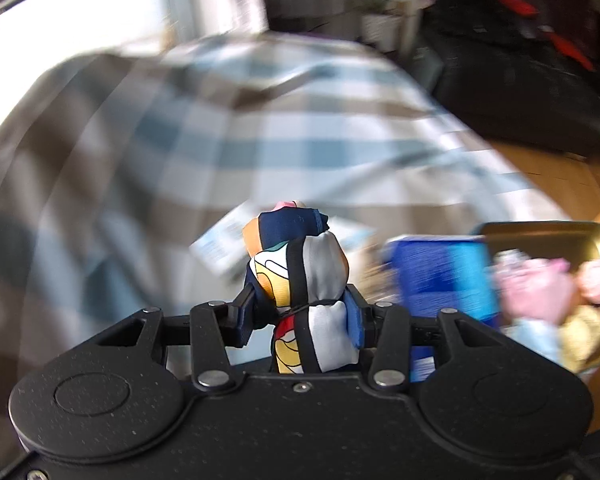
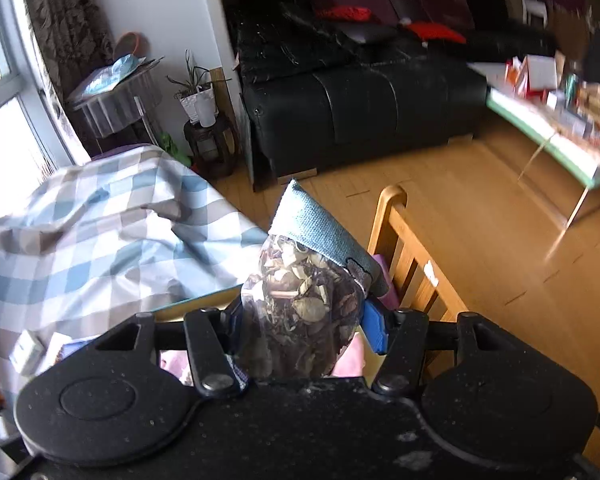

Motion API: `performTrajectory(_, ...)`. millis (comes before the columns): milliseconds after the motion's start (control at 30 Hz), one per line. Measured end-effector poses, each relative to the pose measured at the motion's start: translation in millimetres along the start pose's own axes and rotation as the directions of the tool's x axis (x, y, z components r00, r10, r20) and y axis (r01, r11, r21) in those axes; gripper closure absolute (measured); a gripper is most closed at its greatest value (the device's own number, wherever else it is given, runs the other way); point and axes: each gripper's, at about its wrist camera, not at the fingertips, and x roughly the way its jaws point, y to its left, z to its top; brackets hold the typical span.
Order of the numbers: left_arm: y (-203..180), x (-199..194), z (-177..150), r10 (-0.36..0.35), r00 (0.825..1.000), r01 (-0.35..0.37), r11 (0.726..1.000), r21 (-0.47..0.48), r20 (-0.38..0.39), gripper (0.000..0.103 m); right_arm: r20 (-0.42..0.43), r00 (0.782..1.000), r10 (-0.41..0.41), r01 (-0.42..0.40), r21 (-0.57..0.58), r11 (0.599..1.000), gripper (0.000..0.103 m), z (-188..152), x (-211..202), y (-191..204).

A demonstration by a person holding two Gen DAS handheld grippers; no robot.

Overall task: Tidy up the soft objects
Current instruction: 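Carry both held items to the gold tray and open both tools to drop them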

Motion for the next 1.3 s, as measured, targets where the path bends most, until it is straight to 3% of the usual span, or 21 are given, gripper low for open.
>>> performTrajectory(367, -136, 17, 28, -0.185, 0.982, 0.188, 0.965, 0.185, -0.031, 0.059, 0.039, 0.999, 0.018, -0.021, 0.085, 0.996, 0.047, -3, -6, -7)
performTrajectory(600, -191, 36, 34, -0.224, 0.972, 0.234, 0.948, 0.214, -0.067, 0.059, 0.028, 0.999, 0.018, -0.021, 0.087, 0.996, 0.047, -5, -7, -9)
performTrajectory(900, -225, 47, 40, -0.249, 0.963, 0.266, 0.942, 0.205, -0.106, 0.058, 0.022, 0.999, 0.026, -0.028, 0.13, 0.991, 0.047, -3, -6, -15)
performTrajectory(1067, -230, 41, 41, -0.247, 0.967, 0.256, 0.942, 0.216, -0.067, 0.047, 0.013, 1.0, 0.018, -0.02, 0.135, 0.991, 0.047, -5, -5, -14)
performTrajectory(1300, -206, 38, 28, -0.172, 0.984, 0.178, 0.962, 0.206, -0.049, 0.046, -0.007, 1.0, 0.017, -0.016, 0.12, 0.993, 0.046, -3, -3, -10)
